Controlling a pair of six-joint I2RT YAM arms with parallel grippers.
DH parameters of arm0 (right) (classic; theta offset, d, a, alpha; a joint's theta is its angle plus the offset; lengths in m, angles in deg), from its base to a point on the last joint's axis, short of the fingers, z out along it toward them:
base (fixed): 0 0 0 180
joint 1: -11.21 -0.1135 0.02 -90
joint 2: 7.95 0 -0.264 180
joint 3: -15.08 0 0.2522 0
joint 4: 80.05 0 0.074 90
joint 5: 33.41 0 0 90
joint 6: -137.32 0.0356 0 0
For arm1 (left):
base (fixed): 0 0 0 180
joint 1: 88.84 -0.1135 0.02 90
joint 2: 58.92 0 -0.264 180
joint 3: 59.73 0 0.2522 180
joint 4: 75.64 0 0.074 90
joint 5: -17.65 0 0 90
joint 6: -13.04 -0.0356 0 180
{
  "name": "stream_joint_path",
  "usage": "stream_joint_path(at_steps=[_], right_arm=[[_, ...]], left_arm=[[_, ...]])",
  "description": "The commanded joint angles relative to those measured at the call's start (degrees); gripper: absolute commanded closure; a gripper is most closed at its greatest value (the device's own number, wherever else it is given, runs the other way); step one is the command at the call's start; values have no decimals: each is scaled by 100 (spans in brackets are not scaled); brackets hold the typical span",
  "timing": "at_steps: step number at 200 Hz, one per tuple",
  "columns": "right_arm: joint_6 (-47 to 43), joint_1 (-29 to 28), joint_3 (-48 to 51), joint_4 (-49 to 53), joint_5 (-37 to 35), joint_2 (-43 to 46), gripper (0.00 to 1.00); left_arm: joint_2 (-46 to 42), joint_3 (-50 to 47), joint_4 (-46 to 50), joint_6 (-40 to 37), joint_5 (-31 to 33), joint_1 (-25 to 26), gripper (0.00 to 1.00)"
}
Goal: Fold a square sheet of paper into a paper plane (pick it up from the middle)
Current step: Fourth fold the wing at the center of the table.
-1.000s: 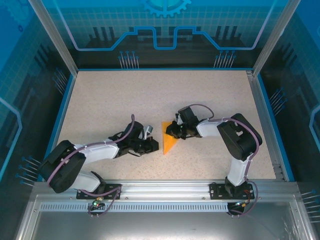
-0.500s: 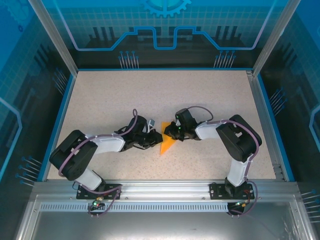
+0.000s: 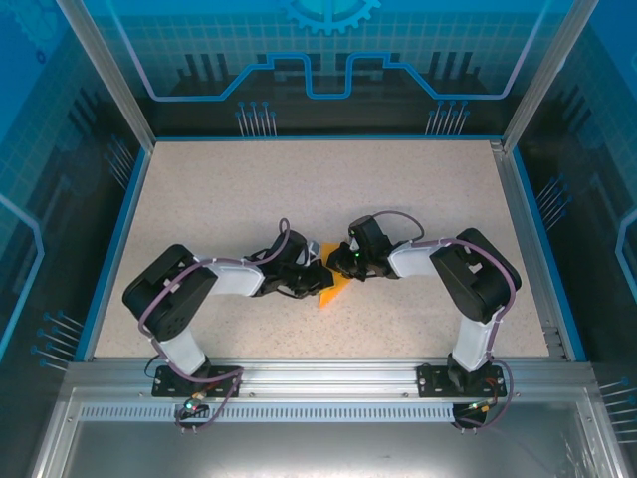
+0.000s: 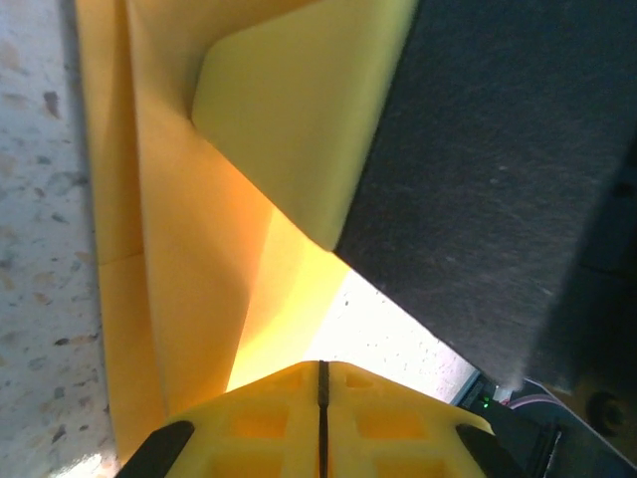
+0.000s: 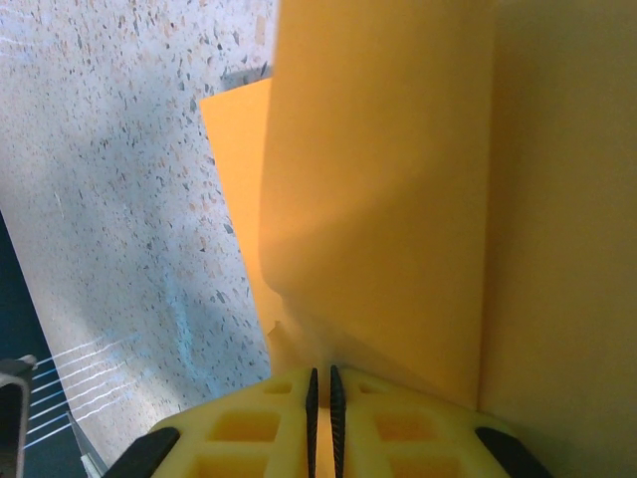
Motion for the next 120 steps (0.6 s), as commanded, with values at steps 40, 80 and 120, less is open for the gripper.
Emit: stream_joint_path(at_steps=[40,80,120], right_arm=[[-131,-128,138,877,-199,-314,85],[-384,-123,11,978,-143,-295,84],[-1037,2,-447,1131,112,-142,84]], left_arm=[[237,-107,573,-159,323,130,91],[224,-460,621,-198,339,229,95],[113,-651,855,-238,692,229,100]])
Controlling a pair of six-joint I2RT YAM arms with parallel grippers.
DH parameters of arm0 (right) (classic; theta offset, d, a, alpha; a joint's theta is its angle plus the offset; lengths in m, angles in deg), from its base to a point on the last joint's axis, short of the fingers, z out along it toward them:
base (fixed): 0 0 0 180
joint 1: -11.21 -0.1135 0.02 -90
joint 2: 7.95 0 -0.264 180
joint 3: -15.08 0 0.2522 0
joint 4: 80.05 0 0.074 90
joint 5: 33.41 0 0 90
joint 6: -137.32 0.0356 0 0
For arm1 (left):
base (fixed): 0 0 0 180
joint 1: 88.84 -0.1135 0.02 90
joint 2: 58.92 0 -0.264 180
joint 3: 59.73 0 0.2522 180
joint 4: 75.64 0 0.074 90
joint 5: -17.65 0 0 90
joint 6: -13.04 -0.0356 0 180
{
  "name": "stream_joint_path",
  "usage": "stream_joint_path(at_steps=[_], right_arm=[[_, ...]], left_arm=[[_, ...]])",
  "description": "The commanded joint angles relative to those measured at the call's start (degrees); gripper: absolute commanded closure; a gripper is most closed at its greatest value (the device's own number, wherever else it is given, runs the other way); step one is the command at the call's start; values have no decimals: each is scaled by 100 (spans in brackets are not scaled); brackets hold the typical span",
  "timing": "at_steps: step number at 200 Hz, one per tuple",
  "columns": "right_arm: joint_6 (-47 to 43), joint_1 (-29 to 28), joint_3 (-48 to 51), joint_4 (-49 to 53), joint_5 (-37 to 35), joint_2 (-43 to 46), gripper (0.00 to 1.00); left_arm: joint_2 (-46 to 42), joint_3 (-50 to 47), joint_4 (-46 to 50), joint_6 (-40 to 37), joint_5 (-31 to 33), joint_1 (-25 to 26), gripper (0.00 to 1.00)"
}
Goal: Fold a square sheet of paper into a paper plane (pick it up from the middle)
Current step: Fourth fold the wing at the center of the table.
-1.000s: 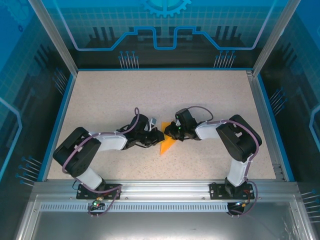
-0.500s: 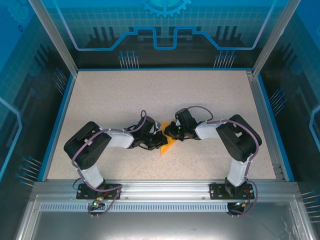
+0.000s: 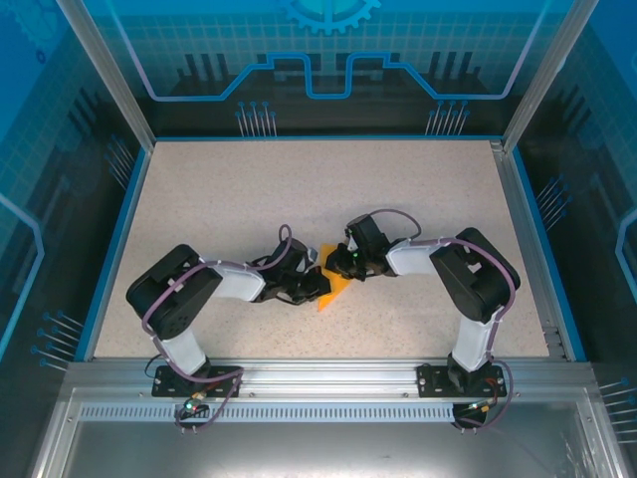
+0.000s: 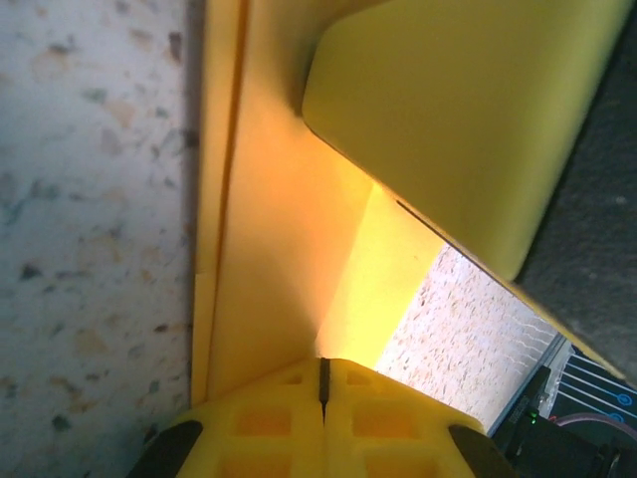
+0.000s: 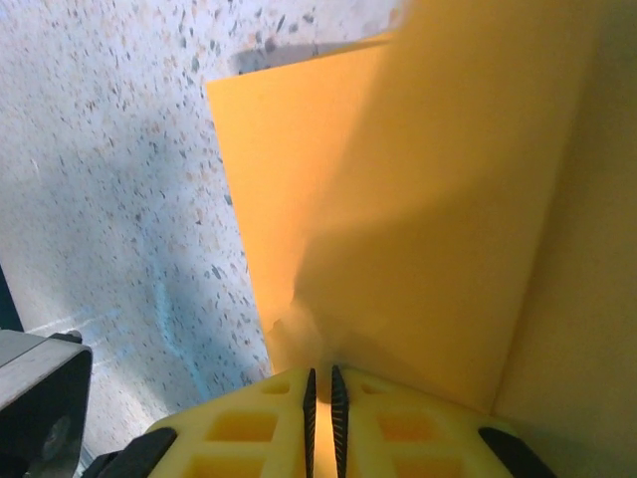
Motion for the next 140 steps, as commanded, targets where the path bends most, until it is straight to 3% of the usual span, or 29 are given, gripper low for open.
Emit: stream_joint_path(at_steps=[1,67,93,140], right_arm=[[-587,39,-204,624,25,-116,84],[-1354,306,-260,710,220,859,87],[-1410,219,-234,498,586,673,89],[-1236,17,-223,214,627,131,90]], left_arm=[[77,-305,1016,-194,314,76,100],[332,-239,1017,-285,318,83,100],[345,-241,1002,-302,317,84,100],[365,-224,1035,-304,334,79,100]])
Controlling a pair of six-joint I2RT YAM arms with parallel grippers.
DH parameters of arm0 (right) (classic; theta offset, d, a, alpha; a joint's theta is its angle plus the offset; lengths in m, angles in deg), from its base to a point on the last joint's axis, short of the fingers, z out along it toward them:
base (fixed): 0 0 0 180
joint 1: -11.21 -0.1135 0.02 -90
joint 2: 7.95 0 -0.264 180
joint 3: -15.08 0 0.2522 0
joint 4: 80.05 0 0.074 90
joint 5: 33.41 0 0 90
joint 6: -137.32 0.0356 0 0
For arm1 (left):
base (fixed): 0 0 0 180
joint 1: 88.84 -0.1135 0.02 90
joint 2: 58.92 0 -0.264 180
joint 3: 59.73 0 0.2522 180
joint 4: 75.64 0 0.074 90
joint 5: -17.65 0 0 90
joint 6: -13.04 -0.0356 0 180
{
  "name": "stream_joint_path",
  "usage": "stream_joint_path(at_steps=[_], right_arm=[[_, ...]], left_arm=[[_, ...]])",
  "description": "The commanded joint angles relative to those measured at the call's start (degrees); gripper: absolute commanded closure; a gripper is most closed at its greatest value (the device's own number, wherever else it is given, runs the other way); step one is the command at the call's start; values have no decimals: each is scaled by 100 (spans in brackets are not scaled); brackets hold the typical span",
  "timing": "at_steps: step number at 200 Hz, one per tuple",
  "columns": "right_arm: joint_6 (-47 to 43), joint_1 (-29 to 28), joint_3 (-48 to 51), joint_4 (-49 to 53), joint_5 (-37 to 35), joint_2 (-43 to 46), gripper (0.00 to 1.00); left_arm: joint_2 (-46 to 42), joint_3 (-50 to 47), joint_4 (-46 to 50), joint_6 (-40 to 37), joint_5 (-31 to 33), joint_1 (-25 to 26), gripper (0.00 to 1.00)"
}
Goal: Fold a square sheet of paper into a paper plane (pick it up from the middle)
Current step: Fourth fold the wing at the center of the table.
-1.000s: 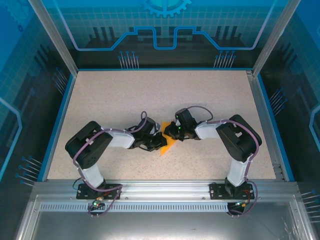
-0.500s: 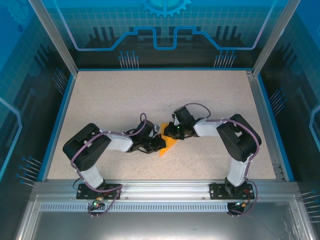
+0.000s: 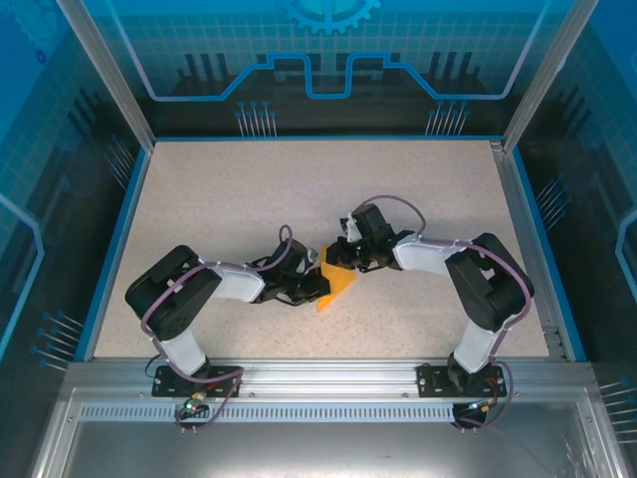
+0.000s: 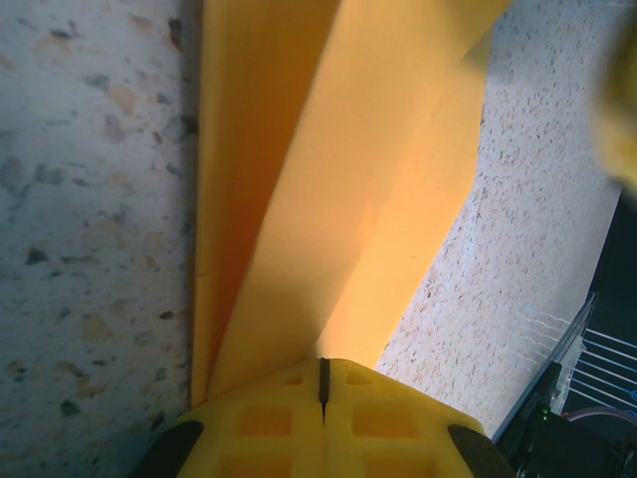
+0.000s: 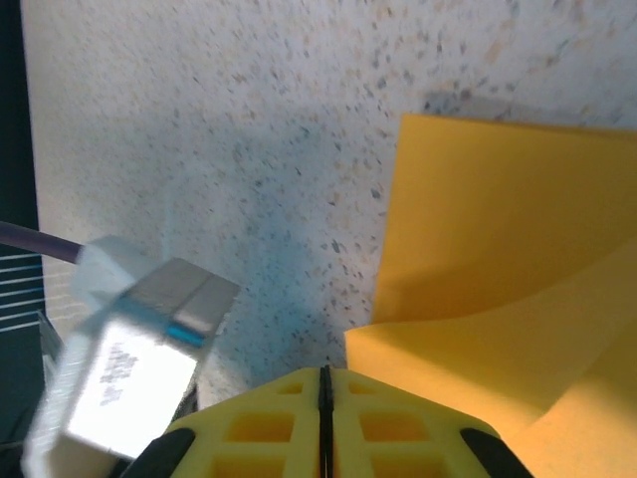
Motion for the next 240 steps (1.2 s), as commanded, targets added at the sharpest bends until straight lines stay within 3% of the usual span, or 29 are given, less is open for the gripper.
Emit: stream_joint_path(at_steps=[1,79,240], right_arm=[[4,-104,-23,-144,142,-300,90],[-38,133,-12,-266,-303,-885,89],[-241,1198,-414,-358,-186,-1139,85]], left_arm=[[365,-206,1034,-177,295,58,100],[321,-319,1175,-251,365,60,100],[260,-452,1337,-478,436,57,100]])
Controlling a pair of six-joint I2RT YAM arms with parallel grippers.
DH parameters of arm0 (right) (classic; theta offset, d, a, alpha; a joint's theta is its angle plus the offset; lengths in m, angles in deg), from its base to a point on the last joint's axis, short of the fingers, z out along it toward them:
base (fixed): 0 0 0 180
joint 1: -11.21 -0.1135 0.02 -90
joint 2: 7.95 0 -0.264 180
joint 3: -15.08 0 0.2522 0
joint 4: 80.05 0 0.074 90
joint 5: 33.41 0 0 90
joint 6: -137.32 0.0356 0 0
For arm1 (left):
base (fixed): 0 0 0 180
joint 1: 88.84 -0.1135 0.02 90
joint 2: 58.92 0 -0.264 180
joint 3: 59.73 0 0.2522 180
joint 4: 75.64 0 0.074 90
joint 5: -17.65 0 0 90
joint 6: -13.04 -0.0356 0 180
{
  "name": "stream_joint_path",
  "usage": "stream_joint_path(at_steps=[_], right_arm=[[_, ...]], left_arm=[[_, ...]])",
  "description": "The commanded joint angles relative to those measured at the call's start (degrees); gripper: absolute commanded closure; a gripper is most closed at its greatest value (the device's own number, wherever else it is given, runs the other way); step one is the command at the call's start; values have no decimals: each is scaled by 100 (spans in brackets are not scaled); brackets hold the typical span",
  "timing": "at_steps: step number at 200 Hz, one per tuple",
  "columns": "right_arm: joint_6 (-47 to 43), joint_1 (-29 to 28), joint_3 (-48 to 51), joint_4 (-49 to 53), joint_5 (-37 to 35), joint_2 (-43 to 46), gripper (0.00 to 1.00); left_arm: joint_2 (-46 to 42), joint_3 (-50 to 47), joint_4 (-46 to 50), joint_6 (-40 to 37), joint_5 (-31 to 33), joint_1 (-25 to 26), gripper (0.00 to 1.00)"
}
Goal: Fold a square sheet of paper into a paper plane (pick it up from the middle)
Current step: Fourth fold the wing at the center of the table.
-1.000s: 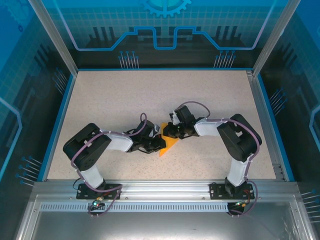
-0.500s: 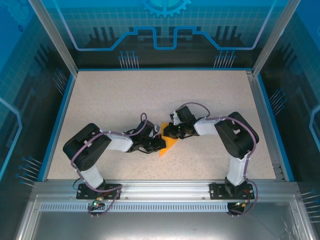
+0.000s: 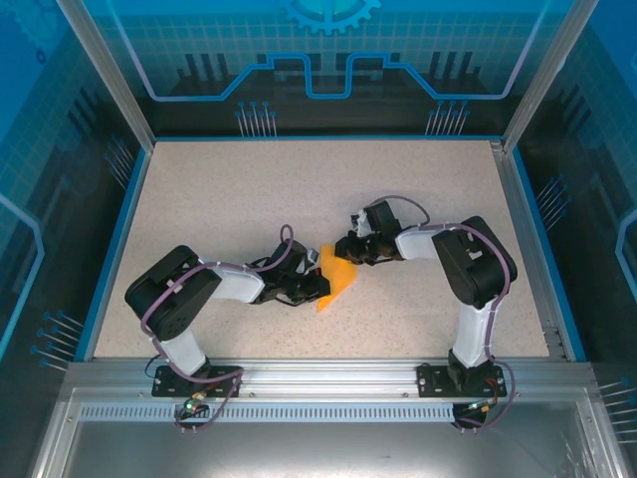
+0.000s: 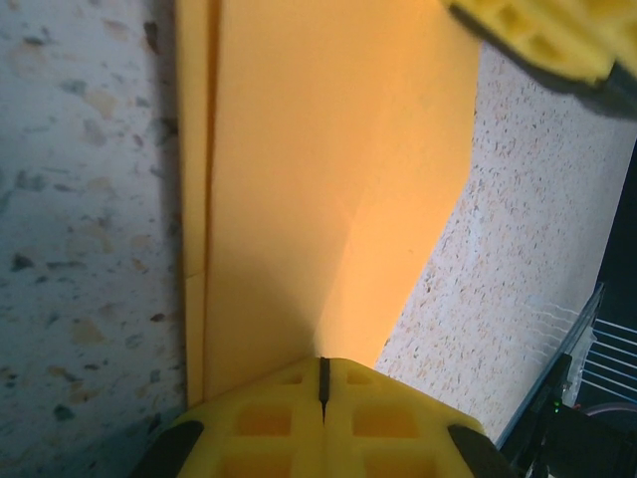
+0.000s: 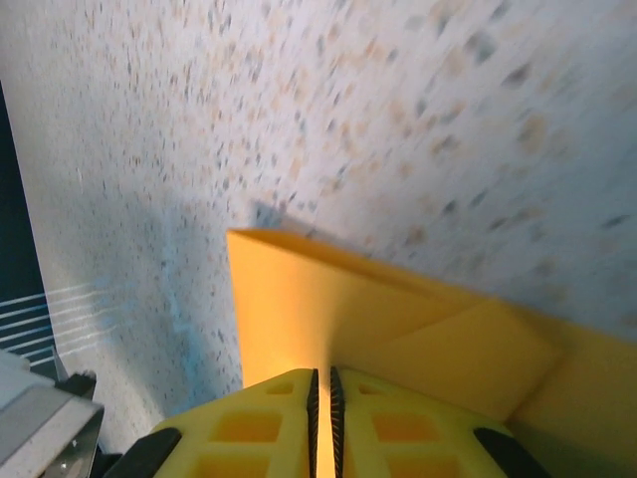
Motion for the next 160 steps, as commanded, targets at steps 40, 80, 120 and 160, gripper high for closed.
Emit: stream_joint_path(at_steps=[40,80,120,160], right_arm=[[-313,590,-487,234,-541,-319,84],[-440,630,-677,487,-534,-20,84],[-434,470,-396,518,-392,741,82],[-91,-123,20,196,-109,942,86]], left_arm=[[254,-391,1430,-268,418,58,100],[305,-321,1450,-277,402,58,100],[295,-274,1483,-306,374,65,100],[288,-260,1448,-298,374,64,100]])
